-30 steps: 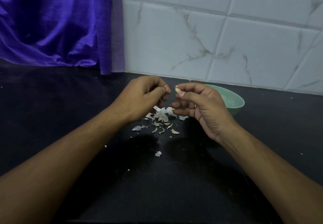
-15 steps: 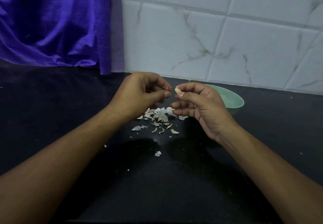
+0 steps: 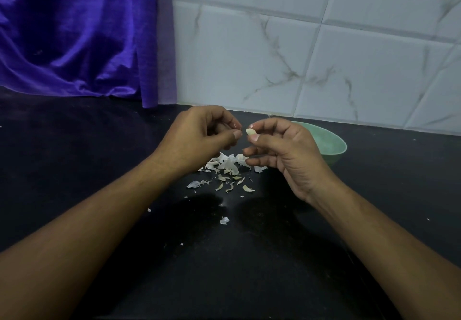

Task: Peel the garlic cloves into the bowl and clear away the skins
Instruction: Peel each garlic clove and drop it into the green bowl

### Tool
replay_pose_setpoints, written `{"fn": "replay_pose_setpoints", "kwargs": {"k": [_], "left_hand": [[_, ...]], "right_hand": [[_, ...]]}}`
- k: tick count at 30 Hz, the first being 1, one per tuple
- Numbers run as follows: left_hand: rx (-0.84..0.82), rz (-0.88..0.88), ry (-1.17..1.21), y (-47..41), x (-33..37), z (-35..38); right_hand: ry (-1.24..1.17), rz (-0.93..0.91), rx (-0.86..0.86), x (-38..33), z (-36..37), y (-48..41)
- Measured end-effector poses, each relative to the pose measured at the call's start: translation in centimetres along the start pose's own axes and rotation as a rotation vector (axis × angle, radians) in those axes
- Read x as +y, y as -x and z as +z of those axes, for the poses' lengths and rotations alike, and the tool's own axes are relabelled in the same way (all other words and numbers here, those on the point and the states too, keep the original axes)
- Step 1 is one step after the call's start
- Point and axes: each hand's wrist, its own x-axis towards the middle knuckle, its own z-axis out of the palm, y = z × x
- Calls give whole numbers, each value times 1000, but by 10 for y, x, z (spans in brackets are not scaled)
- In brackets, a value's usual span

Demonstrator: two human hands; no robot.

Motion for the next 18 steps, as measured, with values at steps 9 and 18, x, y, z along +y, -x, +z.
{"fn": "replay_pose_setpoints", "kwargs": {"k": [9, 18], "left_hand": [[-27, -61, 100, -1, 3, 4], [-66, -78, 169, -1, 3, 1]], "right_hand": [[57, -31, -30, 2, 1, 2], [76, -45, 1, 1, -1, 2]]}}
